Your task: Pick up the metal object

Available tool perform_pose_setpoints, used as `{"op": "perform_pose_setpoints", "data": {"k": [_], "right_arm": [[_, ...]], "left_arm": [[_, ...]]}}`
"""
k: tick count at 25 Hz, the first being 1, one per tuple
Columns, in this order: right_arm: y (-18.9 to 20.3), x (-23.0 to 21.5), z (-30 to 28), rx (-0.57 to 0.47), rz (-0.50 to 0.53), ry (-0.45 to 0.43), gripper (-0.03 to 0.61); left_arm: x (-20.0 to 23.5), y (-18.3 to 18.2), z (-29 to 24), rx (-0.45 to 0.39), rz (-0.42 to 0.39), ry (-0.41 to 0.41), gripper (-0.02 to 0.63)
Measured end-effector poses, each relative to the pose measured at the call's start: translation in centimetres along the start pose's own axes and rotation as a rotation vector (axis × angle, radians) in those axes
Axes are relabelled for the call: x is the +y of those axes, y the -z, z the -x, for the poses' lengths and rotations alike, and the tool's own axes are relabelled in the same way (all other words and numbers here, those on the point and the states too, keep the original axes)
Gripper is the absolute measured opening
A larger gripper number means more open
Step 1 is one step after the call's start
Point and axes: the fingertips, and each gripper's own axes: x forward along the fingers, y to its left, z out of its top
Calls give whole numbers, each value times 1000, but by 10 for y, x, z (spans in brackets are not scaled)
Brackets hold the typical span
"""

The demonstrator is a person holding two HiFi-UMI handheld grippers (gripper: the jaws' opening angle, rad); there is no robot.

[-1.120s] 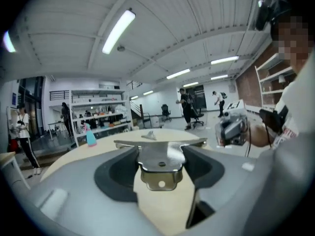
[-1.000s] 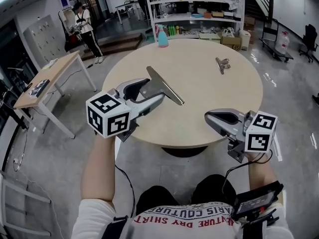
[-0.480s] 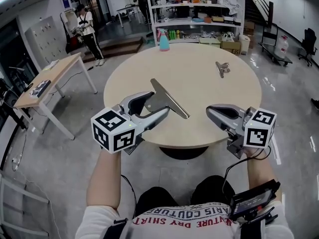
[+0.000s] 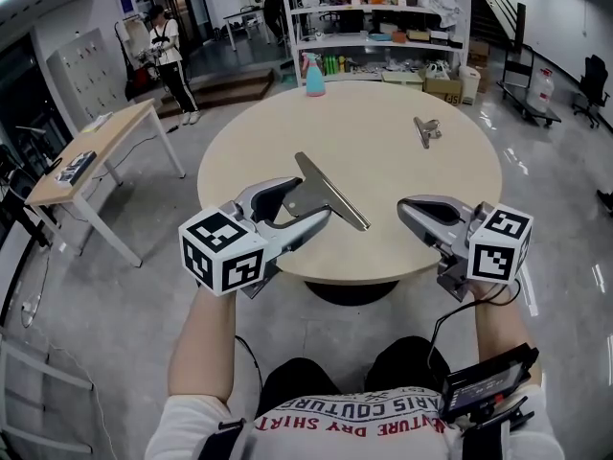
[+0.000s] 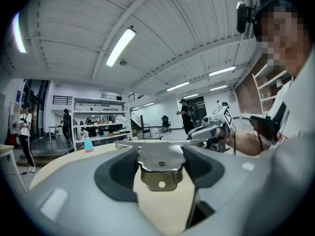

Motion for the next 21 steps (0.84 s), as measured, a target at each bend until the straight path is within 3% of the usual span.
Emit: {"op": "perform_pose_setpoints", "data": {"k": [21], "right_arm": [[5,-1,1,7,12,-5,0]], "left_arm": [[-10,14,-14,28,2,19,281]]}}
